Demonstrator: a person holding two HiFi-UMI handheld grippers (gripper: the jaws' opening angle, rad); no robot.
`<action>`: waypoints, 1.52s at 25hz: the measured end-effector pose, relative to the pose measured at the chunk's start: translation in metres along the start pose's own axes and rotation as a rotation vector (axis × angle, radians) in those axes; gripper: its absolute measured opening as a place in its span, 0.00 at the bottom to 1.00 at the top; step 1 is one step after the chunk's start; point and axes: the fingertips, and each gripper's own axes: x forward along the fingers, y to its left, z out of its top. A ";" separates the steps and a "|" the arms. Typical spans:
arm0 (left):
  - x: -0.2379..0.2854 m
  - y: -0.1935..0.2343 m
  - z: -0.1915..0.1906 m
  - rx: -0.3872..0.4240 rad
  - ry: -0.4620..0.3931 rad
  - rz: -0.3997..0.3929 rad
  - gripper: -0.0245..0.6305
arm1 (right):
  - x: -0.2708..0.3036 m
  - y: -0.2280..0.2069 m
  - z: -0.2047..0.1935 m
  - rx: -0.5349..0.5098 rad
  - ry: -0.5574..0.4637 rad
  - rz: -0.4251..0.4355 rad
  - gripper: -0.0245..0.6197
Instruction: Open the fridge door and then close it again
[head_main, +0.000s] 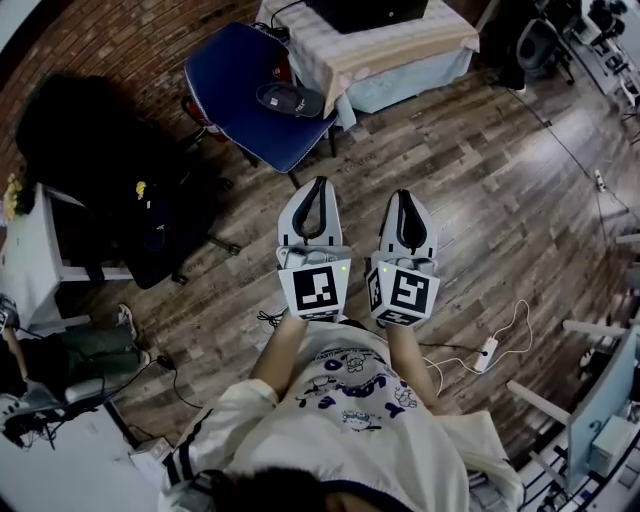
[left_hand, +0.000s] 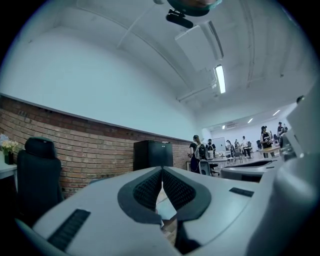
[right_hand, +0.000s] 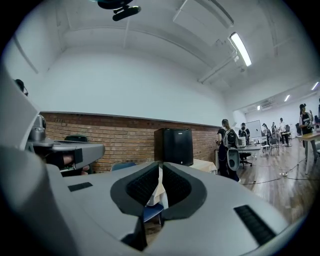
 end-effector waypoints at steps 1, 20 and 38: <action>0.011 0.004 0.001 -0.004 -0.002 -0.003 0.07 | 0.011 0.000 0.002 0.001 0.001 -0.005 0.10; 0.190 0.058 -0.001 -0.004 -0.010 -0.081 0.07 | 0.182 -0.012 0.024 -0.005 -0.009 -0.086 0.11; 0.311 0.051 -0.021 -0.009 0.045 -0.079 0.07 | 0.295 -0.059 0.023 0.007 0.033 -0.077 0.10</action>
